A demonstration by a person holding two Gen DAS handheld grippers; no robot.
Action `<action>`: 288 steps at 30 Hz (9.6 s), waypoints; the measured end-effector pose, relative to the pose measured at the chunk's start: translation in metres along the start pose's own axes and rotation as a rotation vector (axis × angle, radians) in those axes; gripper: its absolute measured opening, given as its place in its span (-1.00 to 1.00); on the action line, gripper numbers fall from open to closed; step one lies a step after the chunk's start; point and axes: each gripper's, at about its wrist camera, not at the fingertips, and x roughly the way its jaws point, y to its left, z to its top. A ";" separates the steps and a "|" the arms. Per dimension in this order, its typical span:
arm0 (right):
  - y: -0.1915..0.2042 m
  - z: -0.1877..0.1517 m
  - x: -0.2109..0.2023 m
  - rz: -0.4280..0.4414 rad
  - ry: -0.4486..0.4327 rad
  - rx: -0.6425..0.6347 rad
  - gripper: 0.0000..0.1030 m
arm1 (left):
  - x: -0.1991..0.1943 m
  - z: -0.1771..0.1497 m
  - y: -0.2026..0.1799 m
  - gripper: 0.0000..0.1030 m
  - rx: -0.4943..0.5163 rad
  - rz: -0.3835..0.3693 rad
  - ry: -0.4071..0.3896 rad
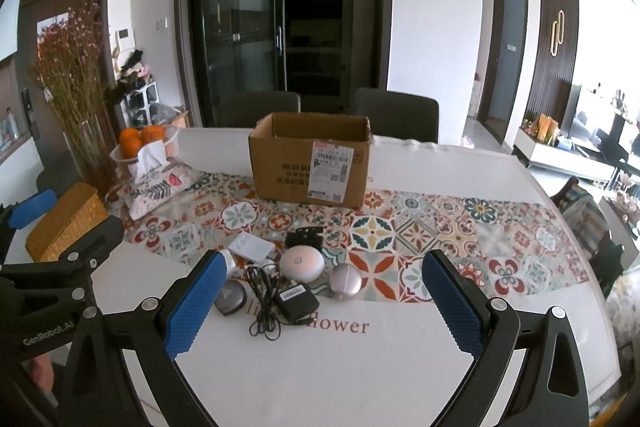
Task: Organize rigid objects
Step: 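Move the right tool toward the black power adapter while the left tool approaches the grey puck, then close the right tool on the black adapter while the left tool grasps the grey puck, then carry the adapter and grey puck with both tools over the cardboard box, then open both tools to drop the adapter and puck into the box, then withdraw both tools from the box back toward the remaining items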
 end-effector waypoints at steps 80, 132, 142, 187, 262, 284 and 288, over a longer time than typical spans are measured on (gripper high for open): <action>-0.001 -0.094 0.209 0.230 0.442 -0.052 0.09 | 0.194 -0.096 -0.046 0.88 0.181 -0.141 0.394; 0.000 -0.052 0.156 0.161 0.269 0.048 0.07 | 0.160 -0.036 -0.026 0.07 0.094 -0.193 0.243; -0.004 -0.003 0.142 0.149 0.133 0.044 0.07 | 0.151 0.015 -0.021 0.07 0.077 -0.211 0.149; -0.024 0.190 0.214 0.058 -0.064 -0.027 0.07 | 0.241 0.189 -0.028 0.07 0.134 -0.278 0.033; -0.054 0.140 0.154 -0.103 -0.020 0.045 0.59 | 0.181 0.130 -0.030 1.00 0.014 -0.046 0.090; -0.045 0.048 0.152 -0.064 0.054 0.015 0.59 | 0.173 0.035 -0.035 1.00 -0.010 -0.064 0.200; -0.041 0.035 0.158 -0.051 0.088 0.007 0.59 | 0.178 0.023 -0.037 1.00 0.004 -0.066 0.212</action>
